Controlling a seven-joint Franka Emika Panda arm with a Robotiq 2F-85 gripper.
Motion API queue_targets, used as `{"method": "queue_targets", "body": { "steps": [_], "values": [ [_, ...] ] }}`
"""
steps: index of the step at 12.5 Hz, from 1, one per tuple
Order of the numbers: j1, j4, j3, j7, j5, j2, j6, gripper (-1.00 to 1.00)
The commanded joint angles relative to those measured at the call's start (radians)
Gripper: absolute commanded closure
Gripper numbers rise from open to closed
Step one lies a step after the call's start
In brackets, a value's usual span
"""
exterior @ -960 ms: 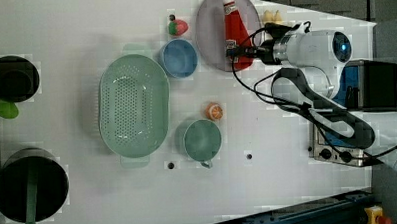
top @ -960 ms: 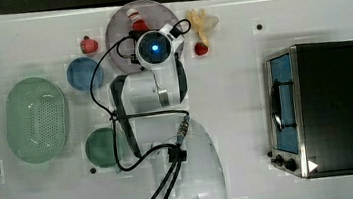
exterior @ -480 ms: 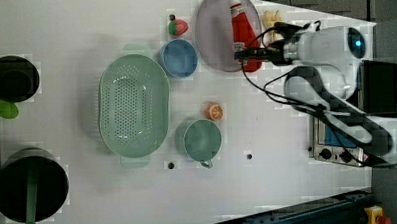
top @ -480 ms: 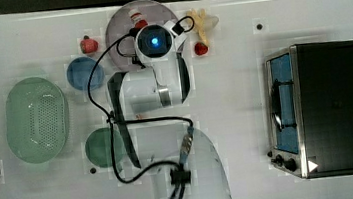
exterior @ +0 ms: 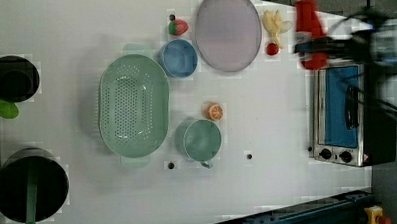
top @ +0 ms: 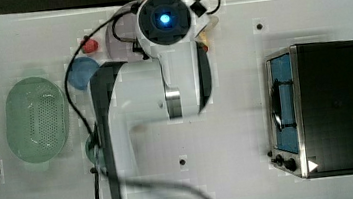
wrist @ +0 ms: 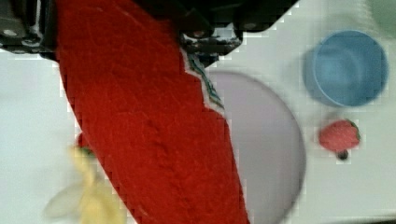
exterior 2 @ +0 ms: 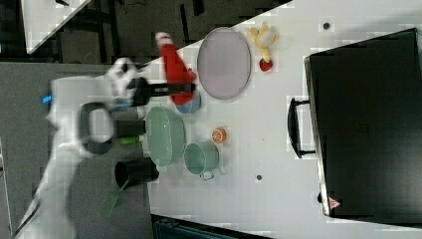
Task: Pick ketchup from plate and place it on table.
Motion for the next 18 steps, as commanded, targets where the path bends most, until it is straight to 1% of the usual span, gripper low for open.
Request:
{"method": "queue_targets", "body": {
  "steps": [1,5,7,9,11,16,17,18],
  "values": [
    [-0.03,-0.124,-0.019,0.03,0.018,-0.118,-0.035,-0.3],
    [-0.038,-0.371,-0.062,0.073,0.026,-0.273,-0.02,-0.3],
    [-0.038,-0.463,-0.071,0.127,0.026,-0.295,0.011,-0.3],
    [-0.036,-0.533,-0.067,0.156,0.026,-0.27,0.11,-0.3],
    [-0.036,-0.571,-0.067,0.171,0.026,-0.206,0.217,-0.3],
    [-0.035,-0.573,-0.067,0.171,0.026,-0.028,0.407,-0.3],
    [-0.035,-0.576,-0.067,0.171,0.026,-0.008,0.44,-0.36],
    [-0.035,-0.581,-0.067,0.172,0.026,0.003,0.454,-0.56]
  ]
}}
